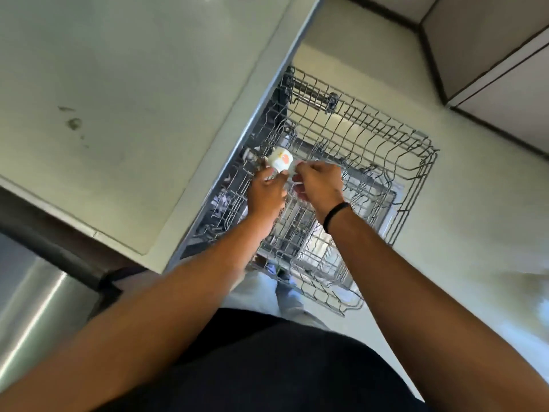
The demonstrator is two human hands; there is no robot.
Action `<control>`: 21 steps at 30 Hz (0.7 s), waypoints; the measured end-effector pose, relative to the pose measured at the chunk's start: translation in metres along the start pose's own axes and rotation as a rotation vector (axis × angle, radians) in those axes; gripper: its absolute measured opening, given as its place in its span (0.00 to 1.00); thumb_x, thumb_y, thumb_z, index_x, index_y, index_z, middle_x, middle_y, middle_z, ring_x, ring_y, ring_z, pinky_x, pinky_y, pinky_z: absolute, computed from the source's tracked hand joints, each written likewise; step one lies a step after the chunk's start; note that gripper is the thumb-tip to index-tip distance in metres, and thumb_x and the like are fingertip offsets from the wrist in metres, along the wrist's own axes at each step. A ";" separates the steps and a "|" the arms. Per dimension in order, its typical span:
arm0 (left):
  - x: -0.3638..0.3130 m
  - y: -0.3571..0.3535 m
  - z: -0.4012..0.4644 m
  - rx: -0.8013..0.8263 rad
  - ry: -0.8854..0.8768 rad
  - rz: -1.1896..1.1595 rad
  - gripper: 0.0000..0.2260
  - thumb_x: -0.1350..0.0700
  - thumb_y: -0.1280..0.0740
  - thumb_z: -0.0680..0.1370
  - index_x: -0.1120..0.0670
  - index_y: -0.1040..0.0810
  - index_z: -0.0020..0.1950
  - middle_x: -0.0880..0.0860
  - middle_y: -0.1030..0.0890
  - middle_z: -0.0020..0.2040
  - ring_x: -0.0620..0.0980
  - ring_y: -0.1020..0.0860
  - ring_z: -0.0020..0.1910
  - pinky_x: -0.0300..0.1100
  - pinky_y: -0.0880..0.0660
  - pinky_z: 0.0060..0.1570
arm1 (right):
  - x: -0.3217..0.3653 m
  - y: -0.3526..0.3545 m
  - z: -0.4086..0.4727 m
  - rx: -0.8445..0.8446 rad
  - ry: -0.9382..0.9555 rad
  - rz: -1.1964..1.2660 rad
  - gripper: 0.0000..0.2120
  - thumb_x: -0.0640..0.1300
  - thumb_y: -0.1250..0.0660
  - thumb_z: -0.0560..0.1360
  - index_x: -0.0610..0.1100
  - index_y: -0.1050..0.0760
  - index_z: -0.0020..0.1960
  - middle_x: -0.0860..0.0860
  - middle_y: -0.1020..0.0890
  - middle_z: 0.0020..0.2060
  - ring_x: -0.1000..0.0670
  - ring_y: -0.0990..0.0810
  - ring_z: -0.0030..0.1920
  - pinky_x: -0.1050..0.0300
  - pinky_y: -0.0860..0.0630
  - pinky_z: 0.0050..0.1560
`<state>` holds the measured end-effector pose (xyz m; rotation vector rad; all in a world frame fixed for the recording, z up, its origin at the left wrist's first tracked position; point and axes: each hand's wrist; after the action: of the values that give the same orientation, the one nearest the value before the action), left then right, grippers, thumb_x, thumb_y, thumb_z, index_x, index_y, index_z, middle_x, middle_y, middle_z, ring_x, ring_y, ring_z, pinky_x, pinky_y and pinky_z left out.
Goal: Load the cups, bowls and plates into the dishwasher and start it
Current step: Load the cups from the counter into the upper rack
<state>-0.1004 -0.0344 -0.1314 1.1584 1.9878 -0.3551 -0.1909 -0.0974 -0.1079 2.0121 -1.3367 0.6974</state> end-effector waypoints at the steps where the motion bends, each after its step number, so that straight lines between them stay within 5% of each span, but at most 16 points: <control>1: -0.003 0.006 -0.011 0.030 0.010 -0.027 0.17 0.52 0.33 0.82 0.54 0.26 0.70 0.54 0.18 0.57 0.52 0.17 0.52 0.50 0.17 0.51 | 0.006 0.001 -0.011 0.022 0.020 0.013 0.06 0.44 0.32 0.78 0.43 0.19 0.45 0.42 0.14 0.41 0.47 0.19 0.39 0.54 0.22 0.40; 9: -0.029 0.051 -0.095 -0.032 -0.338 -0.046 0.05 0.54 0.34 0.83 0.50 0.20 0.56 0.51 0.14 0.48 0.51 0.15 0.47 0.46 0.18 0.46 | 0.037 -0.007 -0.080 0.206 0.213 0.061 0.07 0.41 0.31 0.78 0.38 0.18 0.48 0.44 0.14 0.41 0.47 0.14 0.42 0.59 0.21 0.38; 14: -0.040 0.103 -0.122 -0.204 -0.351 -0.118 0.07 0.53 0.31 0.78 0.47 0.18 0.55 0.51 0.14 0.48 0.52 0.14 0.47 0.58 0.18 0.51 | 0.055 -0.044 -0.116 0.323 0.276 0.012 0.06 0.40 0.32 0.78 0.38 0.17 0.47 0.41 0.14 0.39 0.47 0.16 0.36 0.59 0.24 0.32; 21: -0.028 0.195 -0.159 -0.432 -0.431 -0.205 0.06 0.56 0.31 0.80 0.46 0.19 0.55 0.49 0.14 0.47 0.50 0.15 0.46 0.43 0.20 0.41 | 0.071 -0.128 -0.184 0.542 0.412 -0.118 0.06 0.40 0.33 0.80 0.40 0.18 0.50 0.42 0.14 0.42 0.47 0.16 0.38 0.54 0.19 0.39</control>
<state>-0.0097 0.1468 0.0202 0.5533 1.6892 -0.2362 -0.0628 0.0330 0.0402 2.1576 -0.8351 1.4447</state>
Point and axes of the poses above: each hand's wrist, its own z-axis towards the middle knuckle, its own y-axis out of the back of the hand, x = y × z
